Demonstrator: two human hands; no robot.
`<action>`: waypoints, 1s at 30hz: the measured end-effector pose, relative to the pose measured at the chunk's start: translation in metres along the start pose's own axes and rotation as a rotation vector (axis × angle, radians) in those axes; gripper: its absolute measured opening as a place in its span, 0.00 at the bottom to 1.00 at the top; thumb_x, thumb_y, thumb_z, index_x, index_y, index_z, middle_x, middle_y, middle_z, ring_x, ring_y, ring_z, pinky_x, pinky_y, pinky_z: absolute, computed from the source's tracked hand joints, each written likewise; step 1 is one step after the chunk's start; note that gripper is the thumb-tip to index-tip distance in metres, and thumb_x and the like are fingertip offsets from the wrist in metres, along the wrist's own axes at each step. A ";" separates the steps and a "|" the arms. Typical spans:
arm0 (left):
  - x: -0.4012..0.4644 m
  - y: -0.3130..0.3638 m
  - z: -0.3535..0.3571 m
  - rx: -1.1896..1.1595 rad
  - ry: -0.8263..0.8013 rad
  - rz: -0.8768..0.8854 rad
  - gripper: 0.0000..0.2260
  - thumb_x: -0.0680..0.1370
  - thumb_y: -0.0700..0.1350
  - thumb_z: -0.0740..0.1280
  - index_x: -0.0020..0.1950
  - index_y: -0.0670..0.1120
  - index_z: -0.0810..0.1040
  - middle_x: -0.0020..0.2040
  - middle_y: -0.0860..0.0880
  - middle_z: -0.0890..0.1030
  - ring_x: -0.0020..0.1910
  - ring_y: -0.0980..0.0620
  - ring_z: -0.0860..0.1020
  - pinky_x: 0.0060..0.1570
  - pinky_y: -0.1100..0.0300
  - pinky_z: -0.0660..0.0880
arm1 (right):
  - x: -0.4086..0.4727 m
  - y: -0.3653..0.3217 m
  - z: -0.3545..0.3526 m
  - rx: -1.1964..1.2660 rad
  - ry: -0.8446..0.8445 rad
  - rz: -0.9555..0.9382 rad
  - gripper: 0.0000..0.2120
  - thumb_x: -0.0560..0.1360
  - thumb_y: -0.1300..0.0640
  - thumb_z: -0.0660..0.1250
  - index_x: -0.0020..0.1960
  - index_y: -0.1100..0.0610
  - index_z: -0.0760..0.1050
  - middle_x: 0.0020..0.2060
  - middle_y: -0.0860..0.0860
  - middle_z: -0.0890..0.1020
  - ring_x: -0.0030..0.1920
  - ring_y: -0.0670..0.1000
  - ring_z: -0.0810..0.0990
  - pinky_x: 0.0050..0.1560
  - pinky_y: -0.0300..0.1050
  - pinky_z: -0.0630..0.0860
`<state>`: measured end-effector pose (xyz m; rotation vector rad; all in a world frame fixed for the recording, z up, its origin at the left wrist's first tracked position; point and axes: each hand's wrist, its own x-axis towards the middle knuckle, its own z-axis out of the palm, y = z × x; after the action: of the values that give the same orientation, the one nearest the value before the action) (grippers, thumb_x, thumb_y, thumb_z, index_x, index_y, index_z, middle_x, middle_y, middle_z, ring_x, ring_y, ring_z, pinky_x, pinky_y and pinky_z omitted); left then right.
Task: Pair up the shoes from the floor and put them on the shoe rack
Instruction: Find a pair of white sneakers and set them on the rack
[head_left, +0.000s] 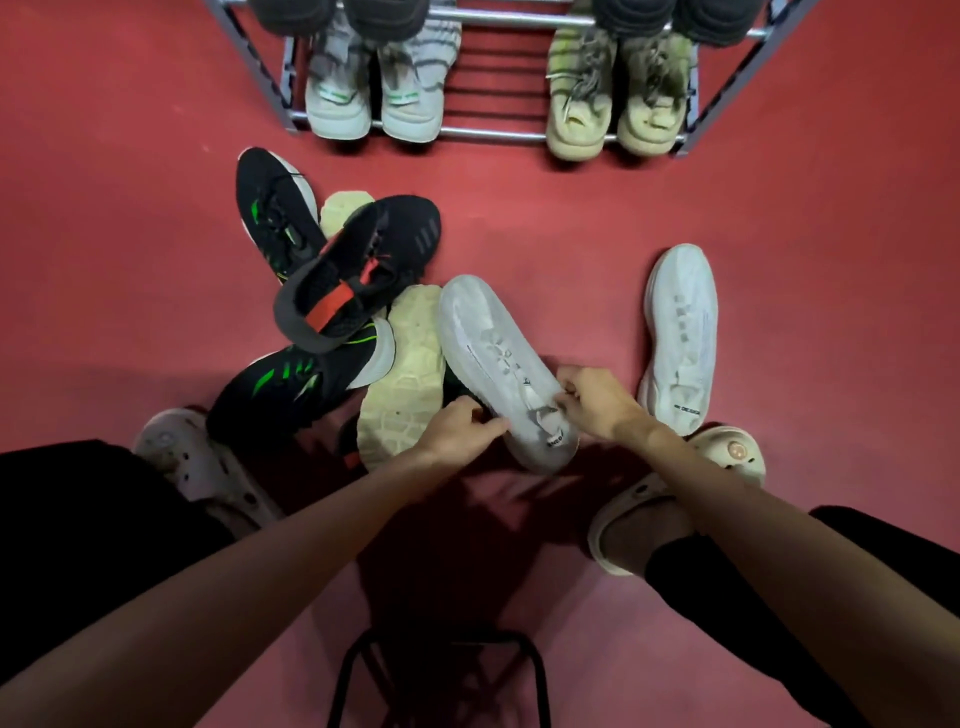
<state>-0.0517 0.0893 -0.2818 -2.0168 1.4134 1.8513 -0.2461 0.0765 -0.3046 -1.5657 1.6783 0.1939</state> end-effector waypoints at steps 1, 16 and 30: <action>0.000 0.002 -0.001 -0.006 -0.023 -0.006 0.21 0.72 0.56 0.69 0.55 0.40 0.77 0.48 0.41 0.82 0.48 0.43 0.81 0.51 0.52 0.76 | -0.004 -0.001 -0.004 0.053 0.031 -0.015 0.13 0.74 0.60 0.63 0.33 0.55 0.64 0.30 0.51 0.73 0.38 0.55 0.72 0.40 0.48 0.66; 0.005 0.057 0.007 -0.331 -0.051 0.139 0.25 0.74 0.39 0.70 0.70 0.47 0.68 0.59 0.42 0.80 0.56 0.46 0.80 0.57 0.47 0.79 | -0.024 0.031 -0.031 0.441 0.420 0.053 0.16 0.79 0.53 0.58 0.39 0.62 0.74 0.38 0.61 0.79 0.43 0.62 0.78 0.50 0.54 0.74; 0.008 0.051 0.006 -0.298 -0.066 0.158 0.24 0.75 0.37 0.69 0.69 0.49 0.69 0.49 0.49 0.80 0.48 0.53 0.81 0.44 0.63 0.81 | -0.004 0.092 -0.009 0.240 0.346 0.633 0.40 0.64 0.47 0.74 0.68 0.58 0.58 0.62 0.61 0.64 0.61 0.66 0.68 0.64 0.58 0.66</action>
<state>-0.0900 0.0590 -0.2641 -1.9915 1.3869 2.2948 -0.3320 0.0940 -0.3333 -0.8860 2.3390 0.0376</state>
